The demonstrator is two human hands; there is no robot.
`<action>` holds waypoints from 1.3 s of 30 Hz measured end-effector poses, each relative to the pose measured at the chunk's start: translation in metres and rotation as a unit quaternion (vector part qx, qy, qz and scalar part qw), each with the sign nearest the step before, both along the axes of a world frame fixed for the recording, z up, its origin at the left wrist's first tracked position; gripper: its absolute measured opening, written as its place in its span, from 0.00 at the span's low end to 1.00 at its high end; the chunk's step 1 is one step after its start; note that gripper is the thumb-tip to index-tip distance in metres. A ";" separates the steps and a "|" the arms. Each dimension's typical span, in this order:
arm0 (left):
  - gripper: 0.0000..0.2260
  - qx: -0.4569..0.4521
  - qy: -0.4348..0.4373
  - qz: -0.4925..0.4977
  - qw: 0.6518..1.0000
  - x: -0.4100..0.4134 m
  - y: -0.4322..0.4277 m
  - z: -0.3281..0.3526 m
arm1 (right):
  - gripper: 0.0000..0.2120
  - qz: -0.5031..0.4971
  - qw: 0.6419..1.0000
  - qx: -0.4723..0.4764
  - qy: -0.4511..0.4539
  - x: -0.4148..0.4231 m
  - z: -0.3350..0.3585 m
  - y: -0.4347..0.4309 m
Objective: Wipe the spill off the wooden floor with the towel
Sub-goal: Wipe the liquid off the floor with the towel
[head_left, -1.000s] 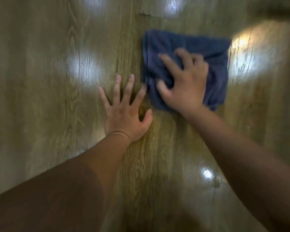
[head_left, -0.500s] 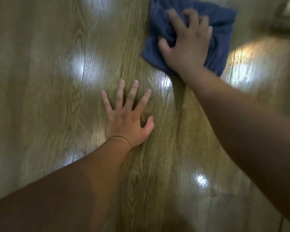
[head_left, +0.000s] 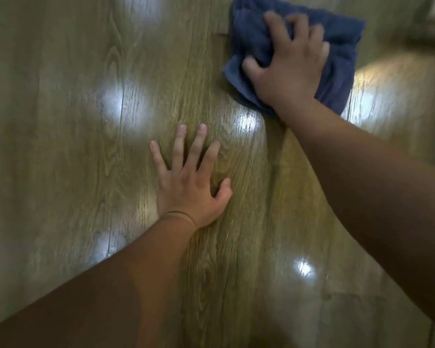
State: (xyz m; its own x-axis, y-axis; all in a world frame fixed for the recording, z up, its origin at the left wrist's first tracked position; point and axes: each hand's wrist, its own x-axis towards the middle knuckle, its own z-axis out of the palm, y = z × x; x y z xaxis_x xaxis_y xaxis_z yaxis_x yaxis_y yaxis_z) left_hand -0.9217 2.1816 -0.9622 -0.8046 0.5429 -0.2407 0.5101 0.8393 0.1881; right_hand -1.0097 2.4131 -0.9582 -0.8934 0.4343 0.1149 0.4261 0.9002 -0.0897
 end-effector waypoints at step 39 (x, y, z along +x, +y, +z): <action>0.24 0.068 0.026 0.014 0.997 0.002 -0.002 -0.007 | 0.32 -0.062 0.997 -0.020 0.034 0.025 -0.006 -0.027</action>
